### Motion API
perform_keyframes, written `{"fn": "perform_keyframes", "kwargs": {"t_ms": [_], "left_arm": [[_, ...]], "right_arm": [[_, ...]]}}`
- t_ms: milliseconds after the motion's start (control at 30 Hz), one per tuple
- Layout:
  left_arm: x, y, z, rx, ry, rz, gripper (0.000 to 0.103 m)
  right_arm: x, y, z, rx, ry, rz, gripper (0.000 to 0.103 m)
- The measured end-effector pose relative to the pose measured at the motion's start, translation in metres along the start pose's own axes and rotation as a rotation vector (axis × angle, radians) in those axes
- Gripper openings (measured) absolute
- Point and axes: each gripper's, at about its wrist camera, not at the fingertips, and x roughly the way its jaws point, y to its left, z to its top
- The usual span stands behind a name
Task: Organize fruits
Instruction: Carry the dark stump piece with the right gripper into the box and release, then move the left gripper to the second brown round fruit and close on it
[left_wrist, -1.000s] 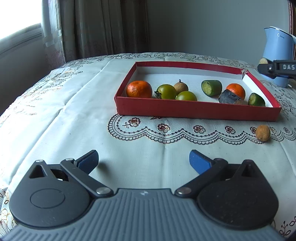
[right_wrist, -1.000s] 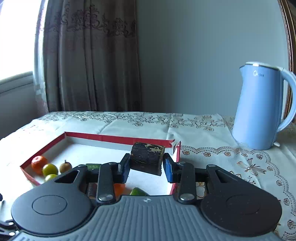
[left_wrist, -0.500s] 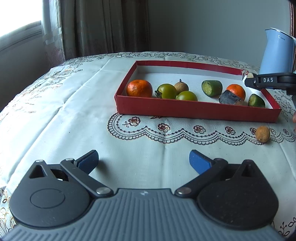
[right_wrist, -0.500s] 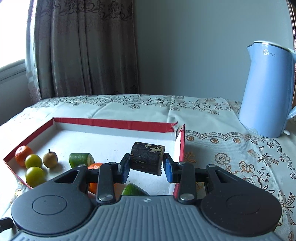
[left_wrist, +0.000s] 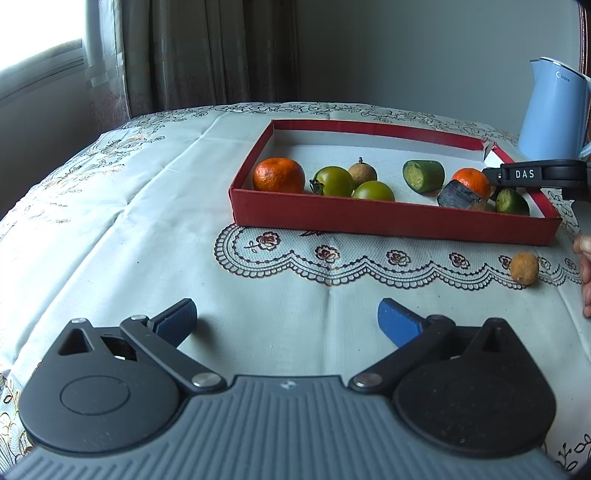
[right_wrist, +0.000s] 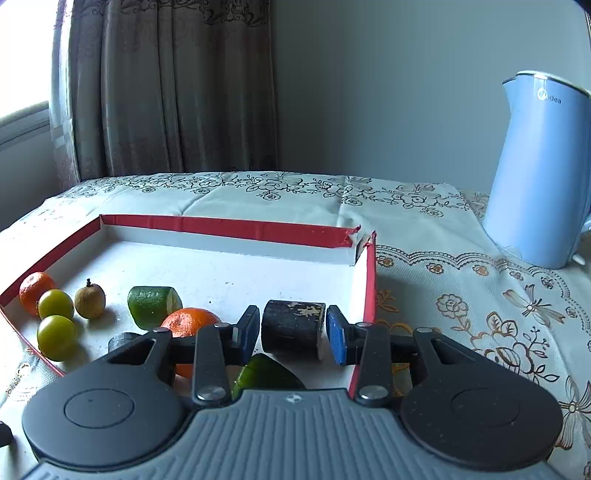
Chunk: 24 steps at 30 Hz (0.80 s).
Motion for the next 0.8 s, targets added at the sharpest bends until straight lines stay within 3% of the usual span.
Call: {"fn": "perform_keyframes", "kwargs": {"t_ms": [267,467,567,633,800], "left_arm": [[0.0,0.0,0.0,0.0,0.0,0.0,0.103],[0.0,0.0,0.0,0.0,0.0,0.001,0.103],[0.0,0.0,0.0,0.0,0.0,0.0,0.103],[0.0,0.0,0.0,0.0,0.0,0.0,0.103],[0.0,0.0,0.0,0.001,0.0,0.001,0.103]], "right_arm": [[-0.024,-0.012,0.002,0.052,-0.054,0.015,0.043],[-0.059,-0.031,-0.012,0.046,-0.087,0.001,0.063],[-0.077,-0.045,-0.026,0.058,-0.061,-0.008,0.071],[-0.087,-0.054,-0.037,0.08,-0.027,-0.017,0.086],[-0.104,-0.067,-0.063,0.114,0.053,-0.023,0.087]]}}
